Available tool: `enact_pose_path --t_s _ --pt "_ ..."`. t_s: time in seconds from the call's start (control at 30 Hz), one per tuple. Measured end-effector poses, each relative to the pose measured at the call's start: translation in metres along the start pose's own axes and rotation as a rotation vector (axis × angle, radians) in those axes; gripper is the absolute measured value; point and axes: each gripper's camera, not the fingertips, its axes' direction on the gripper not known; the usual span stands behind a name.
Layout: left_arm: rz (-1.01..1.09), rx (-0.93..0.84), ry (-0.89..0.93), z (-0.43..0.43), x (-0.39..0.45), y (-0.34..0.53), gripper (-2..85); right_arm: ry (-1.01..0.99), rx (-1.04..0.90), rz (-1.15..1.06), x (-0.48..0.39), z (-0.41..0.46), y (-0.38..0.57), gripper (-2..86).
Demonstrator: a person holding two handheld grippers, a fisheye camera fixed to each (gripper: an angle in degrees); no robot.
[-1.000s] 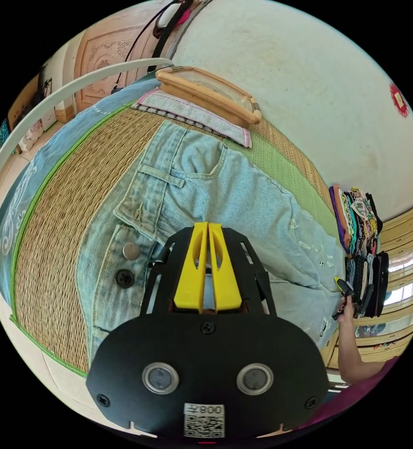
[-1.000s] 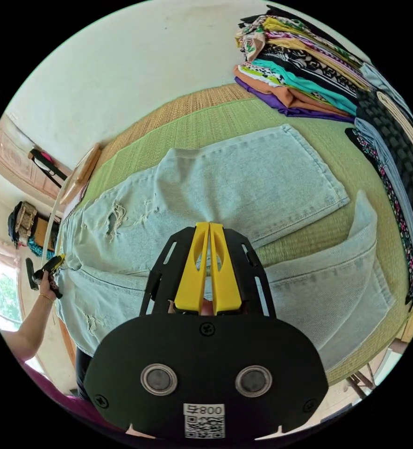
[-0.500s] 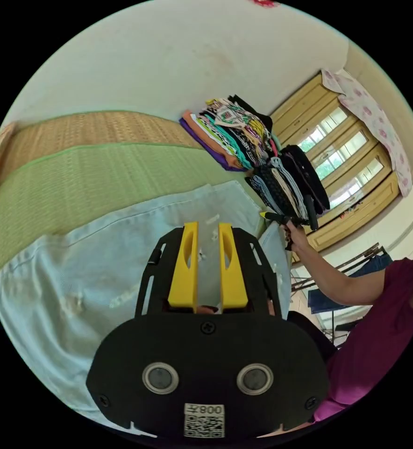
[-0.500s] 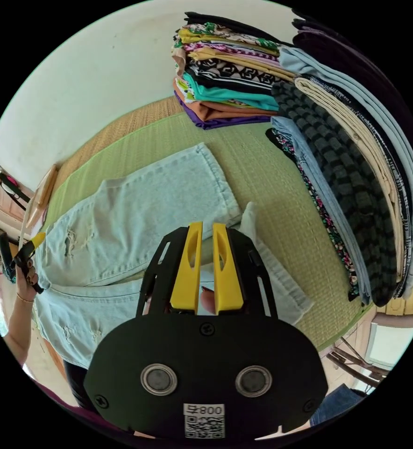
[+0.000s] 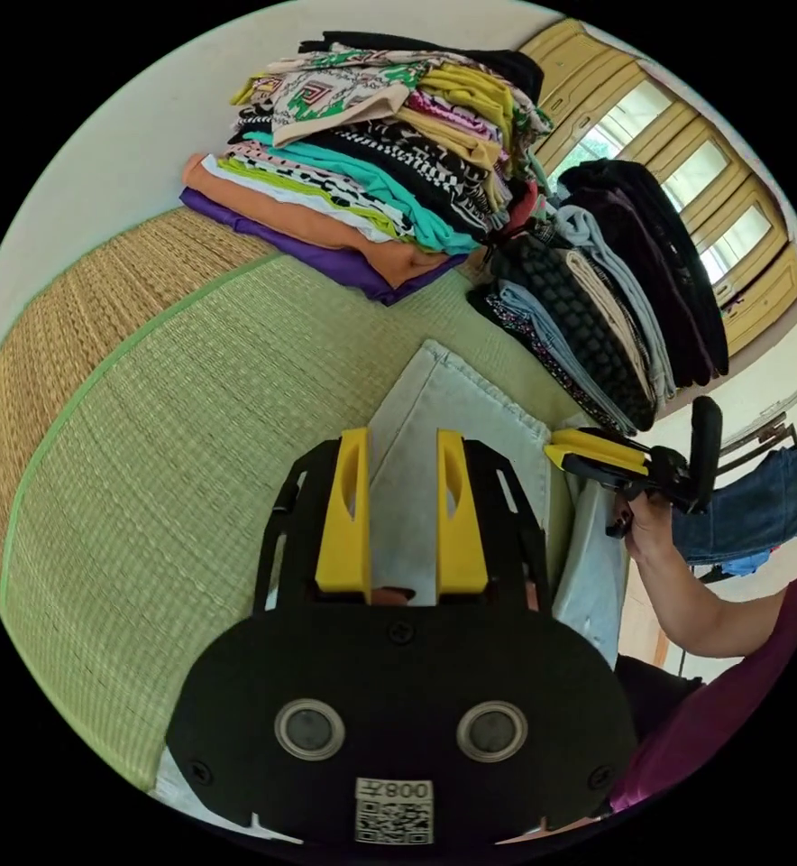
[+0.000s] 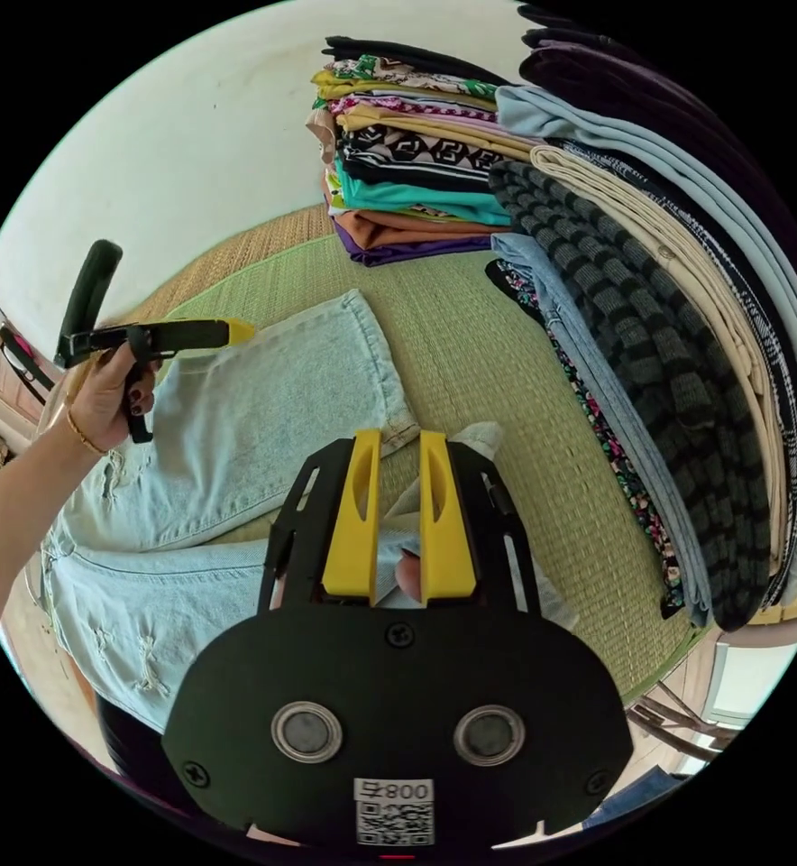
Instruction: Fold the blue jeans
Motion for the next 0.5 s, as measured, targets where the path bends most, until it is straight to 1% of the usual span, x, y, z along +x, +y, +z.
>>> enact_pose_path --t_s 0.07,0.13,0.23,0.33,0.4,0.47,0.5 --pt "0.007 -0.005 -0.104 0.022 0.009 -0.014 7.2 0.017 -0.004 -0.03 0.001 0.001 0.0 7.3" --pt "0.03 -0.004 -0.167 0.034 0.018 -0.021 4.1 -0.004 -0.005 -0.031 0.008 0.0 0.002 6.9" --pt "0.06 -0.006 -0.191 0.049 0.032 -0.03 2.0 -0.048 -0.005 -0.025 0.023 -0.004 0.006 6.1" --pt "0.065 0.114 -0.138 0.04 0.045 -0.038 1.3 -0.088 0.098 -0.025 0.035 -0.037 0.015 5.9" --pt "0.074 0.192 -0.161 0.031 0.054 -0.045 1.2 -0.105 0.205 -0.017 0.048 -0.074 0.018 5.9" --pt "0.071 0.265 -0.163 0.028 0.059 -0.062 1.5 -0.133 0.25 -0.018 0.06 -0.091 0.014 5.9" --pt "0.067 0.266 -0.158 0.031 0.058 -0.068 1.6 -0.155 0.237 -0.014 0.069 -0.092 0.007 5.9"
